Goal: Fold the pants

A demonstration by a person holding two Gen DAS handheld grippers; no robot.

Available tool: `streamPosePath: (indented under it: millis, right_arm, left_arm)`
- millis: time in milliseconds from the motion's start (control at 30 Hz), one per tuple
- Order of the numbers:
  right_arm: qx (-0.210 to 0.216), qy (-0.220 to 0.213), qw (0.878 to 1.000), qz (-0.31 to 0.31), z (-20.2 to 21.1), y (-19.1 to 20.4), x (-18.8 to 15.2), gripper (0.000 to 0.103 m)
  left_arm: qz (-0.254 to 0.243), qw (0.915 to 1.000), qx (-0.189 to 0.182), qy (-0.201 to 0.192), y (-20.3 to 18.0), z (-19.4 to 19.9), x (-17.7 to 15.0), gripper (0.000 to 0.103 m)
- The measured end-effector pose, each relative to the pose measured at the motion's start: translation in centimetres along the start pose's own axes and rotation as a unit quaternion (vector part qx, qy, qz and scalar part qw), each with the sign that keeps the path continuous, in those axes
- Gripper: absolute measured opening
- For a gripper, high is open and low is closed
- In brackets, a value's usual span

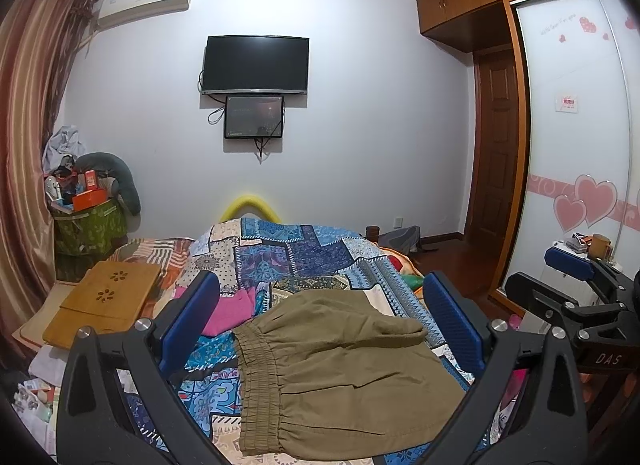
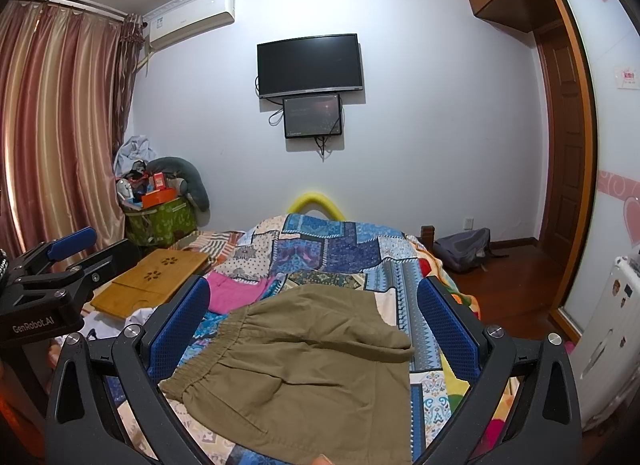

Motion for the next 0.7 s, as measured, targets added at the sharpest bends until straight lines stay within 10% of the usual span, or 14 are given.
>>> streamPosePath:
  millis: [700]
  right_arm:
    - [-0.002, -0.005, 1.000, -0.001, 0.12, 0.06, 0.59, 0.103]
  left_arm:
    - [0.004, 1.0000, -0.004, -0.001, -0.33, -0.32, -0.15, 0.103]
Point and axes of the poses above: each gripper's, at about its wrist camera, not at the fingertips, and z roughly against the way its jaws point, y to its left, x to its top, the point moved 7 cm from there along -z, roughly the way its jaws point, and after that the axes turned 12 degrees about z, right-handed, at the moved point
